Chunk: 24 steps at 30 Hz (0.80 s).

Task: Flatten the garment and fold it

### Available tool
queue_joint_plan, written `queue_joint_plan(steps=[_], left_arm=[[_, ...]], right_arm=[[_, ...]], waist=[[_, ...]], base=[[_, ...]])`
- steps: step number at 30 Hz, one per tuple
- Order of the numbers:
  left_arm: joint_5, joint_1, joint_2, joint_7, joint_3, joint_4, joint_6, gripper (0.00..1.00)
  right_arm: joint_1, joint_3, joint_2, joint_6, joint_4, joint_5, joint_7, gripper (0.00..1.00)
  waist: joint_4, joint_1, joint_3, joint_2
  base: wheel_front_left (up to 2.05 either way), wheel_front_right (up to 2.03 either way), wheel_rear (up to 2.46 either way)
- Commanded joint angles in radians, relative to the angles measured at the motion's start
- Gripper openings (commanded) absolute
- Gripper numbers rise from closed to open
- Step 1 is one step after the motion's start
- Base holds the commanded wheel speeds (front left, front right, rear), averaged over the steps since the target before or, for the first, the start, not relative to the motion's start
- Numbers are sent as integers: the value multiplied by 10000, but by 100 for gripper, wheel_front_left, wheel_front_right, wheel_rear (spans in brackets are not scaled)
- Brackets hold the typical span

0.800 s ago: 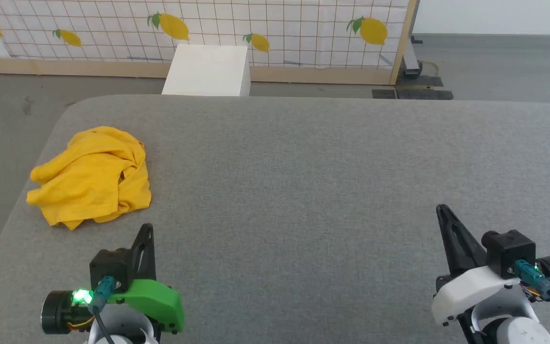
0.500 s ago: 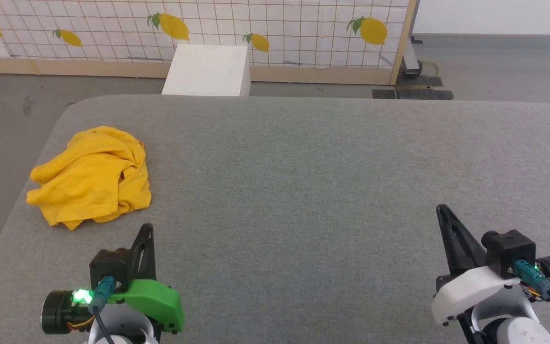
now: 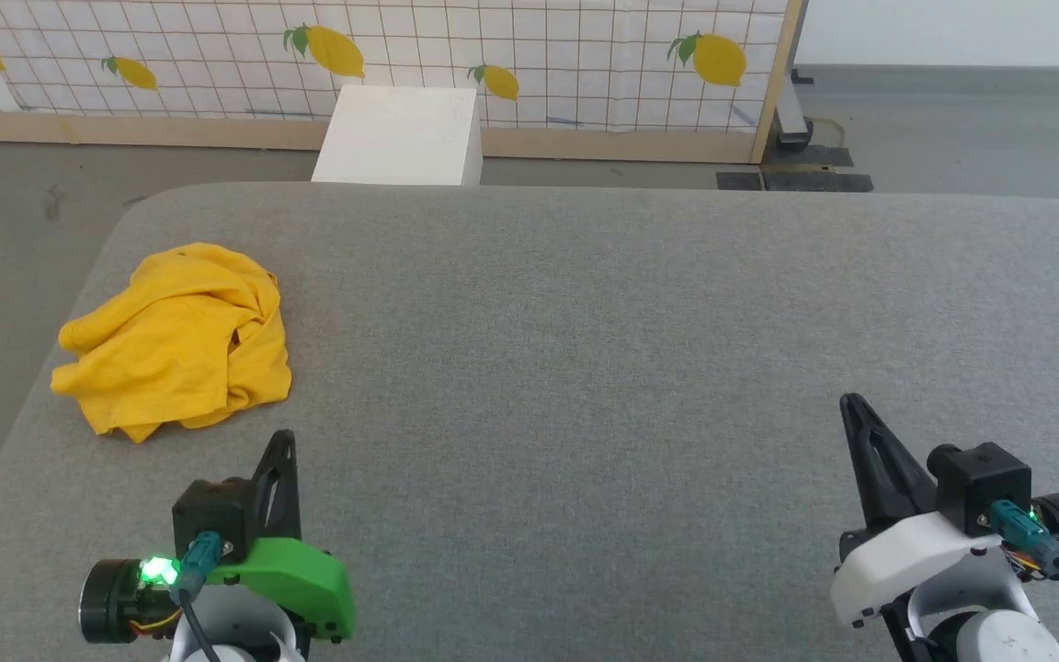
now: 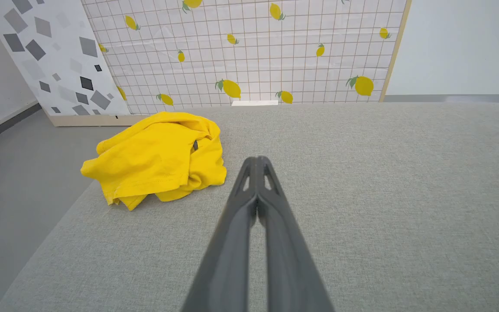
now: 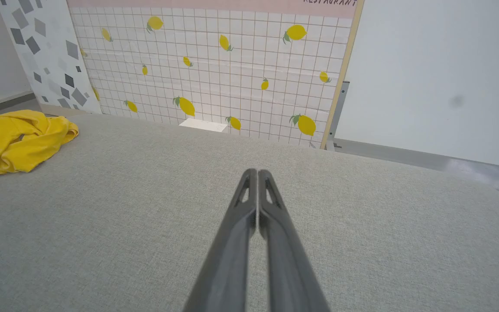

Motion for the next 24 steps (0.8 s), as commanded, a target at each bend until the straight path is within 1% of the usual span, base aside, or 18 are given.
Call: queue_joint_plan(steps=[1,2,3,4,5,24], left_arm=[[-7,4,2,-3,-6,-2,-2,100],[-24,11,2,-6,-15,-2,-2,0],[-38,13,2,-3,-24,-2,-2,100],[-48,13,2,-5,-26,-2,-2,0],[-50,14,2,-5,-34,-2,-2,100],[-207,145,-4,-347,-110,-81,12,100]], right_arm=[[0,-4,0,0,2,7,-2,100],[1,-8,0,0,7,11,-5,0],[0,-8,0,0,7,8,-3,100],[0,-11,0,0,10,10,-5,0],[0,-12,0,0,10,9,-4,100],[64,-312,1,-2,132,445,-349,100]], waist=[[0,0,0,-1],[0,0,1,-1],[0,0,1,-1],[0,0,1,-1],[0,0,1,-1],[9,0,25,-1]], base=[[0,0,0],[0,0,0],[0,0,0],[0,0,0],[0,0,0],[0,0,0]])
